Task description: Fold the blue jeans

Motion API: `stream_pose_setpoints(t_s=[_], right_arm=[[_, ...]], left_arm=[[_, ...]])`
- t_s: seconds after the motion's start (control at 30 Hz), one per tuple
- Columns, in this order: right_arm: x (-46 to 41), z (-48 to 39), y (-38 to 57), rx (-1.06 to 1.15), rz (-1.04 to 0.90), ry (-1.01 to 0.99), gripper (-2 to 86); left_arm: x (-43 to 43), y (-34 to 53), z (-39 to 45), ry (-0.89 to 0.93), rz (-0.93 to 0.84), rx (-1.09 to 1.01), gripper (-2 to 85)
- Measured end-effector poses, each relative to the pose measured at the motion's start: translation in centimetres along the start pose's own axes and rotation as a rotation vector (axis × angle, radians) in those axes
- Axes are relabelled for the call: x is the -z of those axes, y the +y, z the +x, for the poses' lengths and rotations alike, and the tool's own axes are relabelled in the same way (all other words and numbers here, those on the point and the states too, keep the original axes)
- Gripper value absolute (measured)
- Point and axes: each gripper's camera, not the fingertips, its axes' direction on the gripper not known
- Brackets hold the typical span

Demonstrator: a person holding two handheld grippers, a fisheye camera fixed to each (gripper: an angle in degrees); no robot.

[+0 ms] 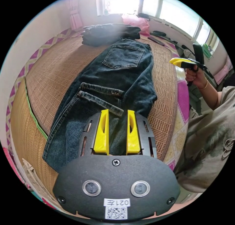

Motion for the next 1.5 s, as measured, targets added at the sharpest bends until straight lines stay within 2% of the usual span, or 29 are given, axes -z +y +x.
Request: stream_pose_setpoints(t_s=[0.13,0.33,0.5,0.67,0.8,0.93,1.0,1.17,1.27,1.5], right_arm=[[0.2,0.3,1.2,-0.031,0.02,-0.026,5.6],[0.6,0.7,2.2,-0.071,0.053,-0.057,5.1],[0.2,0.9,2.5,-0.093,0.053,-0.075,4.5],[-0.1,0.8,2.2,-0.096,0.061,-0.088,4.2],[-1.5,-0.6,-0.5,0.01,0.038,-0.079,5.0],[-6.9,-4.1,-7.1,0.207,-0.081,-0.114,6.2],[-10.1,-5.2,-10.3,0.231,-0.15,-0.11,6.4],[-19.7,-4.9,-16.5,0.128,-0.398,-0.122,7.6],[-22.7,-4.1,-17.4,0.079,-0.466,-0.072,7.7],[-22.4,-2.8,-19.1,-0.007,-0.387,-0.186,1.9]], left_arm=[[0.5,0.7,-2.8,0.086,0.052,0.089,6.1],[0.0,3.5,-7.7,0.259,0.133,0.217,5.2],[-1.0,5.0,-8.9,0.298,0.159,0.244,5.3],[-1.0,7.0,-10.2,0.365,0.271,0.29,3.5],[-2.3,6.4,-8.3,0.272,0.183,0.23,4.3],[-3.2,6.2,-5.7,0.204,0.132,0.179,5.9],[-3.4,6.6,-4.8,0.194,0.128,0.172,6.4],[-4.1,8.4,-3.3,0.154,0.126,0.185,7.0],[-4.9,9.7,-2.5,0.149,0.131,0.196,6.8],[-9.4,10.3,1.2,0.141,0.105,0.144,6.5]])
